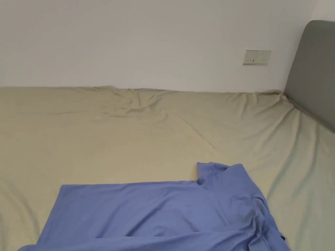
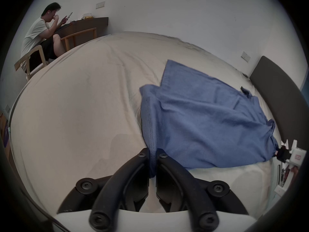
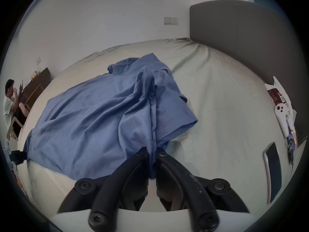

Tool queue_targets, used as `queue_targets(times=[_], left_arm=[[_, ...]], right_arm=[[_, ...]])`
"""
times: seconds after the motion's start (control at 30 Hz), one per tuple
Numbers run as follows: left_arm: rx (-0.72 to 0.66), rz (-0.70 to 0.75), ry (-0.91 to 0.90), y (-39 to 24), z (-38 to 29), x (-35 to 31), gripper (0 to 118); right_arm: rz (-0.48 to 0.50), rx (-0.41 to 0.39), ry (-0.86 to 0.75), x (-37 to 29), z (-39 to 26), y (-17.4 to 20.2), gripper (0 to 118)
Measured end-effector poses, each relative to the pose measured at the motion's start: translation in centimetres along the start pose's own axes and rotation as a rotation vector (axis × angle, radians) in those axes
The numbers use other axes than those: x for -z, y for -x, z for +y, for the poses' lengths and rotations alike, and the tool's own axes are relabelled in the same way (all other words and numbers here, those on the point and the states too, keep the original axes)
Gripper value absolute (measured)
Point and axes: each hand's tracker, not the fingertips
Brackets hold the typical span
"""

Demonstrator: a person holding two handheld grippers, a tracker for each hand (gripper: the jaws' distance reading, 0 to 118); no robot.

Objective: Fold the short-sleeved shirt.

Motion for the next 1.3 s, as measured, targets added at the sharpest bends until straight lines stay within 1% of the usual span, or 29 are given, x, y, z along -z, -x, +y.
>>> queue_targets(times=[0.07, 0.13, 0.17, 0.23, 0.3, 0.4, 0.57, 0.6, 0.7, 0.73, 0.77, 0.8, 0.83, 0.87, 0.9, 0.93, 0.97, 1.0, 1.03, 1.1, 1.13, 1.17, 1.2, 1.23, 1.27, 1.3], left_arm=[[-0.016, -0.025, -0.024, 0.4, 0.2, -1.3, 5], [-0.012, -0.058, -0.053, 0.4, 0.4, -3.2, 5], [-0.002, -0.061, -0.064, 0.3, 0.5, -4.0, 5], [0.034, -0.049, -0.090, 0.0, 0.4, -5.7, 5], [0.060, -0.011, -0.109, 0.2, 0.0, -7.8, 5], [0.075, 0.019, -0.108, 1.8, -1.9, -9.6, 5], [0.065, 0.057, -0.039, 4.0, -7.2, -10.0, 5], [0.070, 0.077, -0.018, 3.3, -8.3, -10.2, 5], [0.041, 0.106, 0.072, 4.2, -10.9, -9.6, 5], [0.025, 0.101, 0.077, 4.5, -11.5, -9.4, 5], [0.001, 0.089, 0.080, 4.9, -12.0, -9.1, 5], [-0.014, 0.079, 0.085, 5.2, -12.4, -8.8, 14], [-0.015, 0.082, 0.085, 5.3, -12.6, -8.4, 29], [-0.014, 0.102, 0.080, 5.3, -12.9, -8.2, 42], [0.007, 0.149, 0.094, 5.4, -13.0, -8.1, 46], [0.018, 0.150, 0.104, 5.5, -12.9, -8.3, 46], [0.009, 0.135, 0.092, 5.8, -12.8, -8.8, 46], [-0.021, 0.082, 0.065, 5.9, -12.5, -9.7, 51], [-0.060, 0.024, 0.056, 6.3, -11.9, -10.5, 53], [-0.125, -0.059, 0.016, 6.5, -10.5, -11.8, 53], [-0.116, -0.077, -0.019, 6.1, -10.0, -12.6, 49], [-0.066, -0.071, -0.060, 5.4, -9.2, -13.1, 35], [-0.012, -0.033, -0.097, 4.6, -8.4, -13.3, 4], [0.040, 0.041, -0.123, 3.9, -7.9, -13.3, 0], [0.086, 0.040, -0.137, 3.0, -7.4, -13.2, 0], [0.128, 0.028, -0.137, 2.2, -6.7, -13.0, 0]], right_arm=[[0.004, 0.037, -0.024, -1.8, -0.3, -0.7, 11], [0.036, 0.089, -0.054, -4.1, -0.9, -1.5, 11], [0.046, 0.094, -0.058, -5.1, -1.3, -1.6, 11], [0.030, 0.083, -0.074, -6.9, -2.2, -1.5, 11], [-0.050, 0.031, -0.086, -8.9, -3.6, -1.5, 11], [-0.075, 0.010, -0.044, -11.4, -6.3, -1.7, 11], [-0.094, 0.014, 0.049, -13.4, -11.5, -2.2, 11], [-0.113, 0.002, 0.069, -13.5, -12.3, -2.1, 11], [-0.152, -0.050, 0.109, -13.6, -13.9, -2.3, 11], [-0.149, -0.049, 0.107, -13.6, -14.2, -2.4, 12], [-0.139, -0.041, 0.103, -13.5, -14.3, -2.6, 15], [-0.136, -0.034, 0.102, -13.2, -14.3, -2.7, 32], [-0.149, -0.038, 0.104, -13.0, -14.3, -2.6, 46], [-0.212, -0.073, 0.130, -12.9, -14.3, -2.6, 55], [-0.247, -0.111, 0.144, -13.0, -14.3, -2.6, 56], [-0.240, -0.122, 0.129, -13.5, -14.4, -2.9, 56], [-0.205, -0.096, 0.107, -14.4, -14.3, -3.4, 56], [-0.158, -0.038, 0.080, -15.4, -14.0, -3.9, 58], [-0.125, 0.041, 0.064, -16.4, -13.5, -4.5, 58], [-0.057, 0.135, -0.003, -18.2, -12.4, -5.4, 58], [-0.040, 0.145, -0.038, -18.7, -11.9, -5.4, 58], [-0.037, 0.142, -0.066, -19.2, -11.1, -5.1, 56], [-0.044, 0.117, -0.092, -19.6, -10.3, -4.5, 42], [-0.054, 0.096, -0.119, -19.7, -9.8, -4.0, 25], [-0.060, 0.071, -0.153, -19.6, -9.4, -3.3, 13], [-0.057, 0.057, -0.172, -19.4, -9.1, -2.8, 6]])
